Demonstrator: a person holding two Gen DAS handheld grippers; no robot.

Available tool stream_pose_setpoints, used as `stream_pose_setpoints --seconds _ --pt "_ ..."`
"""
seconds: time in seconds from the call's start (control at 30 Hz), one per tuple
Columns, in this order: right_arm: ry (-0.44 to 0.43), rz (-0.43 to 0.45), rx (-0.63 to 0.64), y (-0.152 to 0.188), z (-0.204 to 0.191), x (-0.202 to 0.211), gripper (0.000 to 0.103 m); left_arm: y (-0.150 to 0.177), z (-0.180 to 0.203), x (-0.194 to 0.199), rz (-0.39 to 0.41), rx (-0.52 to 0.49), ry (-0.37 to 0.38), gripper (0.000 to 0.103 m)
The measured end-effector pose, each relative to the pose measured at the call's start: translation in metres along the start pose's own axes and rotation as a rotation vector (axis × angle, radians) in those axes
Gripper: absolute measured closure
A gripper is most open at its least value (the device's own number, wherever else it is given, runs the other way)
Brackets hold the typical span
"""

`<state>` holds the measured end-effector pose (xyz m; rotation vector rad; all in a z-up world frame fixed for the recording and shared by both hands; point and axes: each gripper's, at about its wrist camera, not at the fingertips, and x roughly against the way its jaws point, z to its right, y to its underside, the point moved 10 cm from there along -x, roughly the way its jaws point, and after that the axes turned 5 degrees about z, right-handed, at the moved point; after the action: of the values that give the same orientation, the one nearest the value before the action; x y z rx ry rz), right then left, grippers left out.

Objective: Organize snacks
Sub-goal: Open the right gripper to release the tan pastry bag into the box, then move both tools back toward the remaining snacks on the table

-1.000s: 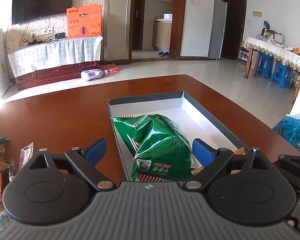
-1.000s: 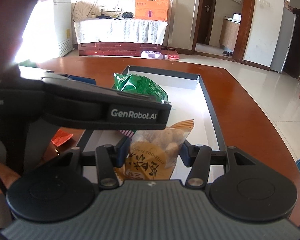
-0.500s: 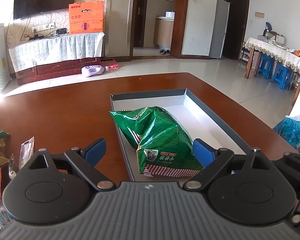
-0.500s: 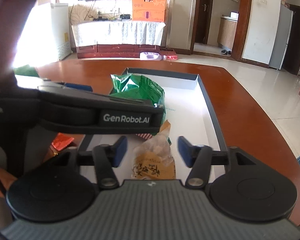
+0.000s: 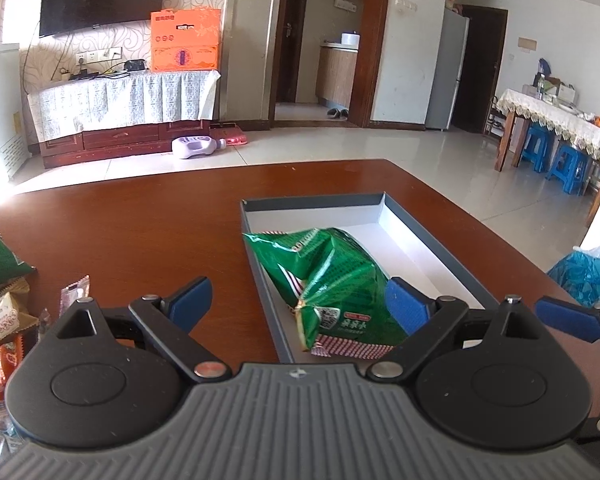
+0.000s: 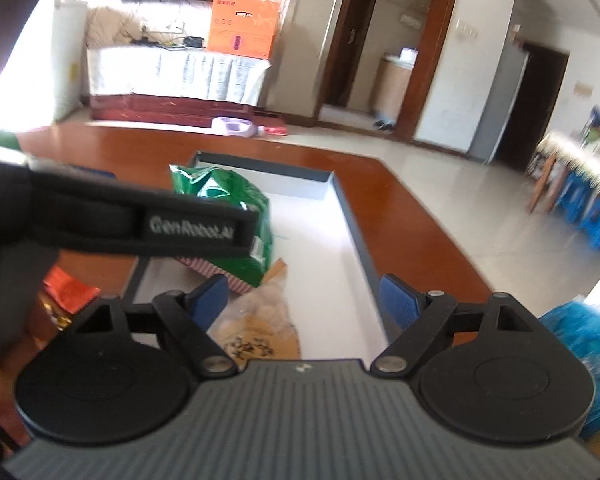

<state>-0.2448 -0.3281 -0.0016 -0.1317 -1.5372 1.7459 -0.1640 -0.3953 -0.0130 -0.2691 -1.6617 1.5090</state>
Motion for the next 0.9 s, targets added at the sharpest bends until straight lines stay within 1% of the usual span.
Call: stream_pose_setpoints --seconds 0.1,0.13,0.17,0.2,0.23,0.27,0.3,0.33,0.37,0.4,0.43,0.47,0.6,0.73,0.9 --pt "0.063 0.047 -0.005 -0.006 0.011 0.005 0.018 -0.004 -0.005 0.006 0.009 0.015 -0.007 0.007" --pt "0.089 0.08 -0.03 -0.01 0.018 0.009 0.018 -0.006 -0.008 0.007 0.011 0.019 -0.011 0.007" --pt "0.114 0.137 -0.072 -0.018 0.029 0.017 0.018 -0.008 -0.011 0.011 0.024 0.046 0.002 0.005" --pt "0.121 0.18 -0.095 -0.022 0.035 0.023 0.01 -0.012 -0.015 0.015 0.035 0.085 0.015 0.004" --pt "0.116 0.226 -0.128 -0.025 0.039 0.029 0.005 -0.016 -0.019 0.019 0.04 0.107 0.01 0.004" --pt "0.084 0.264 -0.178 -0.027 0.043 0.032 0.005 -0.018 -0.023 0.021 0.046 0.106 -0.003 0.004" --pt "0.025 0.289 -0.254 -0.024 0.047 0.034 0.005 -0.019 -0.026 0.024 0.052 0.101 -0.016 0.004" --pt "-0.013 0.278 -0.314 -0.021 0.05 0.032 0.005 -0.021 -0.03 0.025 0.049 0.099 -0.028 0.004" --pt "-0.01 0.222 -0.33 -0.015 0.053 0.026 0.005 -0.02 -0.034 0.026 0.043 0.104 -0.037 0.004" --pt "-0.006 0.164 -0.311 -0.009 0.053 0.018 0.005 -0.02 -0.038 0.027 0.04 0.112 -0.044 0.004" --pt "-0.008 0.134 -0.299 -0.006 0.053 0.013 0.005 -0.021 -0.044 0.03 0.042 0.12 -0.053 0.004" --pt "-0.009 0.127 -0.302 -0.005 0.054 0.011 0.005 -0.023 -0.049 0.032 0.046 0.121 -0.067 0.004" --pt "-0.037 0.186 -0.274 -0.01 0.048 0.019 0.005 -0.026 -0.075 0.046 0.059 0.117 -0.118 0.004" --pt "-0.105 0.21 -0.223 -0.017 0.022 0.026 0.005 -0.024 -0.102 0.062 0.062 0.122 -0.169 0.004" --pt "-0.191 0.269 -0.216 -0.031 -0.002 0.04 0.005 -0.022 -0.132 0.085 0.069 0.141 -0.226 0.004"
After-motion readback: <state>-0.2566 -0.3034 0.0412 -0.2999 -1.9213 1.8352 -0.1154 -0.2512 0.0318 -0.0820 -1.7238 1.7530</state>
